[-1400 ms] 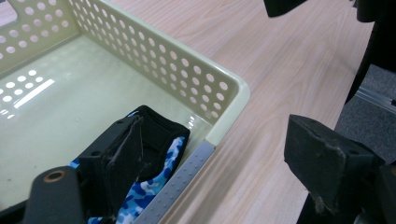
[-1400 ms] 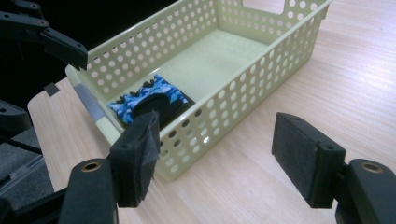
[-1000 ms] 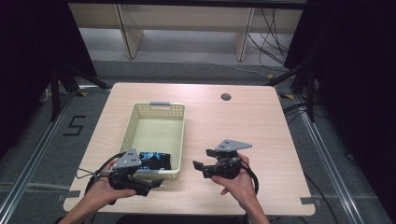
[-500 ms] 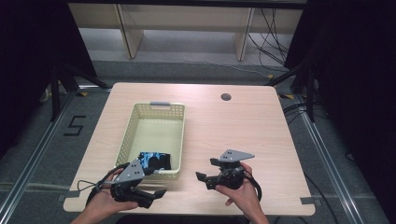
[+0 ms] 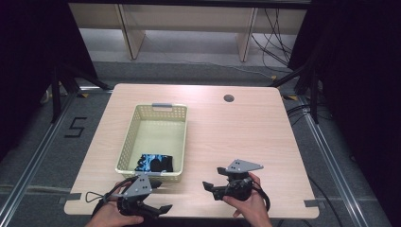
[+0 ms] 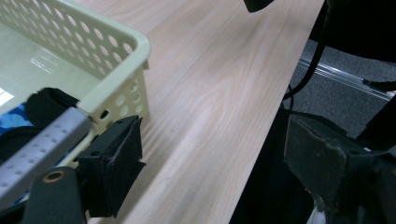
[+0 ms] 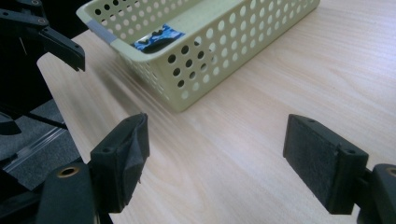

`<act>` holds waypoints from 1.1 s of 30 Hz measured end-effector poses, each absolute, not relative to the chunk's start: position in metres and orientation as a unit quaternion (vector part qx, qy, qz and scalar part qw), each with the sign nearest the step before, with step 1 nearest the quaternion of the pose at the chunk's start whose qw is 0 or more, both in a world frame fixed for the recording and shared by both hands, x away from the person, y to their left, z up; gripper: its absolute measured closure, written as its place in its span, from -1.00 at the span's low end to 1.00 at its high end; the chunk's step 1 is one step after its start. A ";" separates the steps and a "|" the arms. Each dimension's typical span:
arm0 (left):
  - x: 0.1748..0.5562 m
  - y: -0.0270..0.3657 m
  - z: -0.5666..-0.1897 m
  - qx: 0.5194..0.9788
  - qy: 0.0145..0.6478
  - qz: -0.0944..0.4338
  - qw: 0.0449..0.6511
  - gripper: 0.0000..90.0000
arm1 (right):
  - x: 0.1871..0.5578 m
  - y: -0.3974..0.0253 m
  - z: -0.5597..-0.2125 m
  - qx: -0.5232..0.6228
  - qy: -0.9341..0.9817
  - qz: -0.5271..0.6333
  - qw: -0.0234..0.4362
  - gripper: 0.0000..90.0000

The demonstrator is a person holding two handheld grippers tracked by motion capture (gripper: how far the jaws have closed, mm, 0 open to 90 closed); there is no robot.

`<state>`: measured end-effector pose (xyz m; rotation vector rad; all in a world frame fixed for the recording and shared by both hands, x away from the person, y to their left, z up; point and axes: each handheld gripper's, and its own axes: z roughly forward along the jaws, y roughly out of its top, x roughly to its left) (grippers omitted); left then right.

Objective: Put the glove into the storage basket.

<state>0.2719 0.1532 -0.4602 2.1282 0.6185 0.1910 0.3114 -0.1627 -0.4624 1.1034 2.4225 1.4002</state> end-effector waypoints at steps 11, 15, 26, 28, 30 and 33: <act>0.267 0.153 -0.479 0.868 0.231 0.070 0.434 -0.66 | 0.302 -0.167 -0.469 0.359 0.809 0.461 0.065 -0.58; 0.265 0.153 -0.486 0.866 0.244 0.067 0.430 -0.66 | 0.297 -0.170 -0.473 0.364 0.808 0.460 0.057 -0.60; 0.260 0.160 -0.501 0.877 0.242 0.063 0.410 -0.67 | 0.282 -0.183 -0.481 0.368 0.814 0.443 0.069 -0.63; 0.260 0.161 -0.503 0.880 0.242 0.062 0.404 -0.67 | 0.280 -0.184 -0.483 0.360 0.820 0.441 0.062 -0.63; 0.258 0.161 -0.505 0.880 0.242 0.065 0.404 -0.67 | 0.274 -0.185 -0.485 0.365 0.820 0.436 0.061 -0.63; 0.256 0.160 -0.506 0.878 0.244 0.061 0.407 -0.67 | 0.271 -0.186 -0.486 0.362 0.825 0.428 0.071 -0.63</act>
